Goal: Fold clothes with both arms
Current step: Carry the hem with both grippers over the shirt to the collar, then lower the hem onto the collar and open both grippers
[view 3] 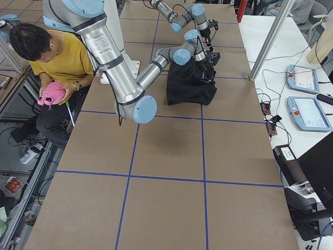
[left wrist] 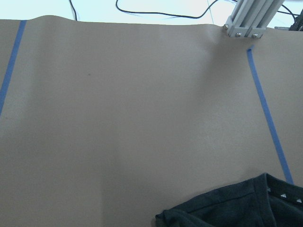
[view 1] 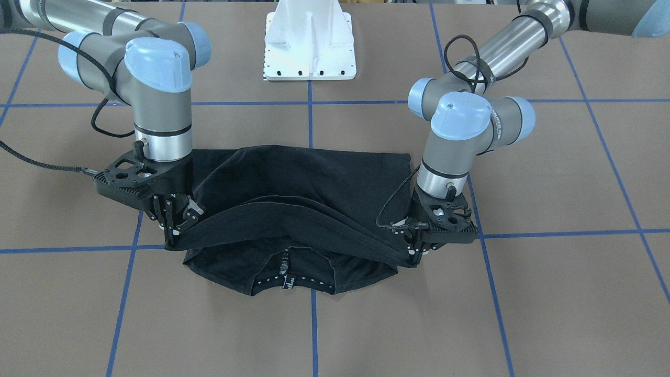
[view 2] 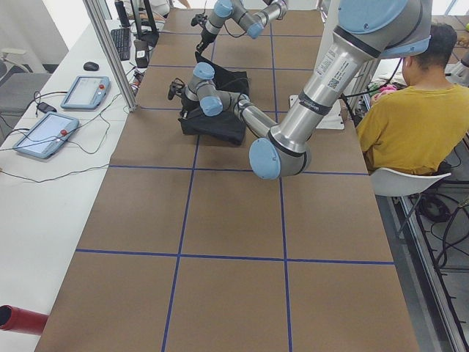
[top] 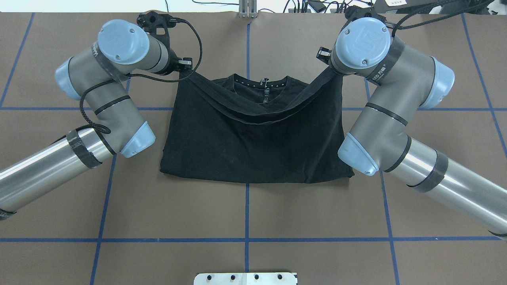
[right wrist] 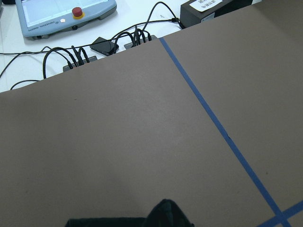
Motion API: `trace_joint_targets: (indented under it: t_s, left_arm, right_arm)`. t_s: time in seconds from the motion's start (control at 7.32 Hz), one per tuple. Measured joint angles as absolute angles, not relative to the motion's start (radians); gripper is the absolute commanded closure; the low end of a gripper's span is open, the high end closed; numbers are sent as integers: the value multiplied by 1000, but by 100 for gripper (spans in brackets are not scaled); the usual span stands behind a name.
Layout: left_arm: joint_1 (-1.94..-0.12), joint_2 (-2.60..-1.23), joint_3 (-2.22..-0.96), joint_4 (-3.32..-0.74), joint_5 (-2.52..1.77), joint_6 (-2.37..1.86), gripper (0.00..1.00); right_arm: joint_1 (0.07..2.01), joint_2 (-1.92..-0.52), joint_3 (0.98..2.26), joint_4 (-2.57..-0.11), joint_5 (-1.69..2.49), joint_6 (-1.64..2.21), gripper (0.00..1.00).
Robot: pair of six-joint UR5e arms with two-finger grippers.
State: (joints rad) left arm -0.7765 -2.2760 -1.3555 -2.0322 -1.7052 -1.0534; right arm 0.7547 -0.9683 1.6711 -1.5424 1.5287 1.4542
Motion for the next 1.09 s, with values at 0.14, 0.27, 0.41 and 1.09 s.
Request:
trace_joint_targets:
  t_s: [0.14, 0.27, 0.41, 1.09]
  left_arm:
    - [-776, -2309, -1282, -2052, -1694, -1042, 100]
    - [-775, -2329, -1210, -2100, -1688, -1029, 100]
    - [-773, -2337, -1158, -2147, -1685, -1017, 100]
    - [-782, -2342, -1120, -2188, -1688, -930, 100]
  right_arm:
    - [757, -968, 1628, -1513, 1529, 1445, 100]
    - [757, -968, 1597, -1496, 1529, 1439, 100]
    - [757, -968, 1577, -1490, 1530, 1434, 100]
    - [768, -980, 1547, -1486, 1560, 1344, 100]
